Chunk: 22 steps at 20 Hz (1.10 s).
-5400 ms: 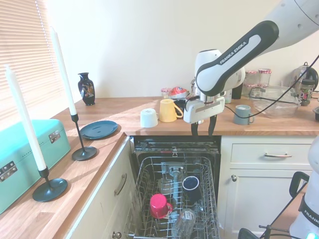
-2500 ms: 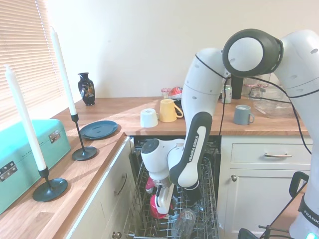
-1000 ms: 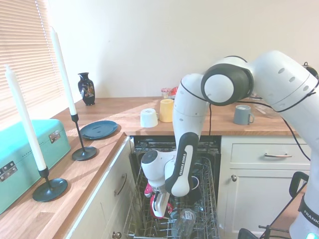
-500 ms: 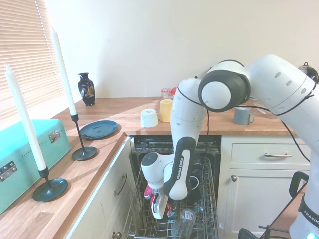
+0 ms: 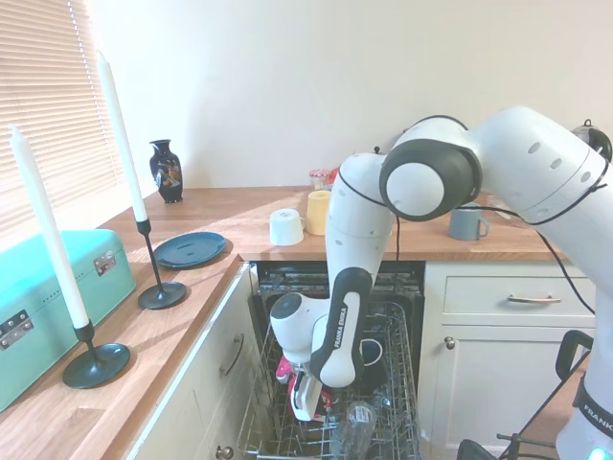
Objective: Move the red mug from the dishwasher to the counter
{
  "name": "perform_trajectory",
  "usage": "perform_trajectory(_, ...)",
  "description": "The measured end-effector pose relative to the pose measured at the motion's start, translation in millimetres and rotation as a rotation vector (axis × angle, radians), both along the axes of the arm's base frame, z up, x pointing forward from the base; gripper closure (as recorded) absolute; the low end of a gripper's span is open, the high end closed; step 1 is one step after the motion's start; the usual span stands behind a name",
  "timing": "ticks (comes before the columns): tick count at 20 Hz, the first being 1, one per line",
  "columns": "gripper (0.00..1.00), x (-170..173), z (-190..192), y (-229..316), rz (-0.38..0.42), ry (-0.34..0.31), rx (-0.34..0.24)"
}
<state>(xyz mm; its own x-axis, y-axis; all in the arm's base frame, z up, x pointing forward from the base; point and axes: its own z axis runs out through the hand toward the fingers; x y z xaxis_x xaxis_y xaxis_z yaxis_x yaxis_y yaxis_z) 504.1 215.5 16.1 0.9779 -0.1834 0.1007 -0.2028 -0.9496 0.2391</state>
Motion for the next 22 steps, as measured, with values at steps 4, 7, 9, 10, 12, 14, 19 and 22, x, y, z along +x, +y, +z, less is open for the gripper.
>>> perform_trajectory(4,1.00,-0.6,-2.2,-0.9,0.002,0.005,-0.007)
perform_trajectory(7,1.00,-1.7,-6.8,-3.4,0.007,0.009,-0.012)
perform_trajectory(9,1.00,-1.9,-7.7,-3.0,0.007,0.006,-0.012)
perform_trajectory(10,1.00,-1.7,-7.3,-2.8,0.005,0.004,-0.012)
perform_trajectory(12,1.00,-0.4,-6.1,-3.4,0.004,-0.002,-0.016)
perform_trajectory(14,1.00,0.7,-5.2,-4.0,0.001,-0.005,-0.016)
perform_trajectory(19,1.00,5.3,3.5,-7.7,-0.004,-0.026,-0.011)
perform_trajectory(22,1.00,3.4,22.8,-6.0,0.000,-0.043,-0.010)
